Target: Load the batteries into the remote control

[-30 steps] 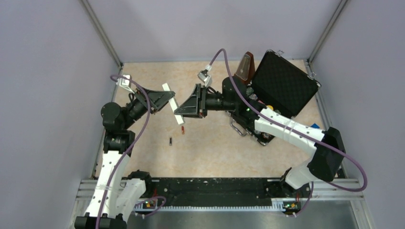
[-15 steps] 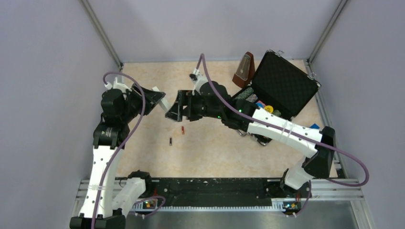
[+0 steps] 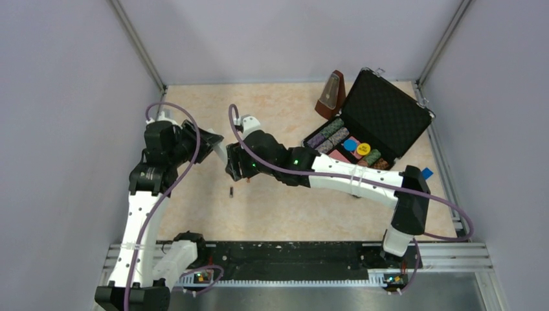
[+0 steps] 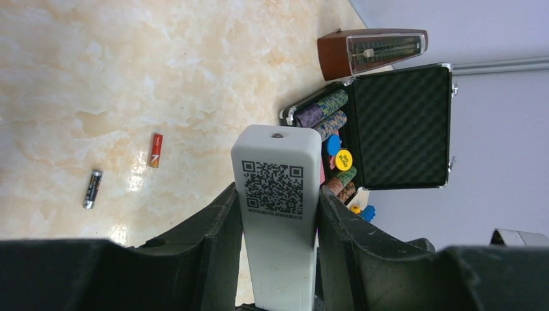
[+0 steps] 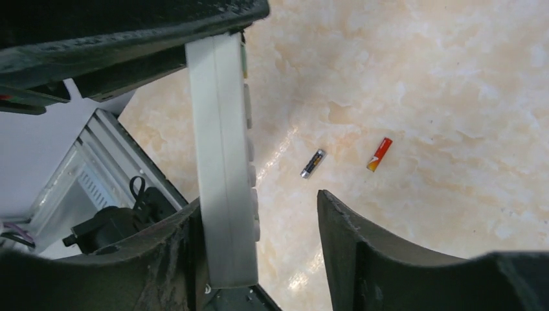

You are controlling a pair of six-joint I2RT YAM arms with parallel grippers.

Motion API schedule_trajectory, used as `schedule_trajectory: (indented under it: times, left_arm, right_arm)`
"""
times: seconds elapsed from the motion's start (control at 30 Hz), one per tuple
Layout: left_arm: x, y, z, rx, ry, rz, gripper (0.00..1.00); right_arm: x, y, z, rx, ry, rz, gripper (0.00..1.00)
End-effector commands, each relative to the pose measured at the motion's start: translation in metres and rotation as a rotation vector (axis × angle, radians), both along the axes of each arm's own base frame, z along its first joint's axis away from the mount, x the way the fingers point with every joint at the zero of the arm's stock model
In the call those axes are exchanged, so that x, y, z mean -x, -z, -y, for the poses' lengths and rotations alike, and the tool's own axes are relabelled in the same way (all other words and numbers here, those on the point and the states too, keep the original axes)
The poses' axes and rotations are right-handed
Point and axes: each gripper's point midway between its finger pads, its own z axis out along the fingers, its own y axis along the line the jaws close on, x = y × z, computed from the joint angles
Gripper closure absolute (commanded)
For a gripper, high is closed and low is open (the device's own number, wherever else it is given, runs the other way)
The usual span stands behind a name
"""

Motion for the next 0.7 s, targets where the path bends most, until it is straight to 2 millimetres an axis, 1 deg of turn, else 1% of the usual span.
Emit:
schedule_trajectory:
  times: [0.0, 0.07, 0.1, 0.13, 0.2, 0.23, 0.27, 0.33, 0.4, 0.43, 0.5, 0.53, 0.57, 0.6, 0.67]
  left_arm:
    - [0.002, 0.012, 0.001, -0.007, 0.015, -0.013, 1.0]
    - [0.003, 0.017, 0.003, -0.003, 0.023, -0.024, 1.0]
    - [0.004, 0.019, 0.004, -0.002, 0.031, -0.026, 1.0]
    - [0.004, 0.02, 0.005, -0.002, 0.039, -0.027, 1.0]
    - [0.006, 0.02, 0.006, -0.008, 0.057, -0.024, 1.0]
    - [0.008, 0.02, 0.007, -0.01, 0.068, -0.023, 0.98]
    - [0.009, 0.02, 0.008, -0.011, 0.078, -0.02, 0.89]
    - [0.012, 0.018, 0.011, -0.011, 0.104, 0.002, 0.65]
    - [0.015, 0.011, 0.016, -0.006, 0.136, 0.051, 0.43]
    - [0.016, 0.006, 0.018, -0.002, 0.153, 0.081, 0.34]
    - [0.019, -0.006, 0.024, -0.001, 0.203, 0.153, 0.21]
    - [0.025, -0.016, 0.031, 0.004, 0.265, 0.2, 0.18]
    - [0.029, -0.025, 0.037, 0.003, 0.32, 0.238, 0.16]
    - [0.033, -0.031, 0.041, 0.001, 0.365, 0.261, 0.14]
    - [0.037, -0.04, 0.046, 0.007, 0.421, 0.278, 0.14]
  right_arm:
    - [-0.007, -0.023, -0.015, -0.072, -0.025, 0.105, 0.46]
    - [-0.005, -0.024, -0.018, -0.086, -0.042, 0.103, 0.55]
    - [-0.003, -0.024, -0.02, -0.091, -0.053, 0.097, 0.62]
    - [-0.002, -0.023, -0.022, -0.095, -0.063, 0.087, 0.73]
    - [0.001, -0.021, -0.023, -0.101, -0.074, 0.069, 0.87]
    - [0.003, -0.022, -0.023, -0.109, -0.078, 0.062, 0.94]
    - [0.005, -0.025, -0.023, -0.123, -0.085, 0.056, 0.98]
    - [0.009, -0.033, -0.021, -0.15, -0.1, 0.038, 1.0]
    - [0.011, -0.043, -0.017, -0.187, -0.114, 0.014, 1.0]
    - [0.012, -0.049, -0.015, -0.208, -0.123, 0.002, 1.0]
    - [0.013, -0.062, -0.006, -0.258, -0.14, -0.029, 1.0]
    - [0.016, -0.07, -0.002, -0.293, -0.168, -0.053, 1.0]
    - [0.014, -0.079, 0.005, -0.321, -0.184, -0.066, 1.0]
    - [0.01, -0.087, 0.013, -0.344, -0.189, -0.07, 1.0]
    - [0.009, -0.103, 0.029, -0.405, -0.245, -0.1, 1.0]
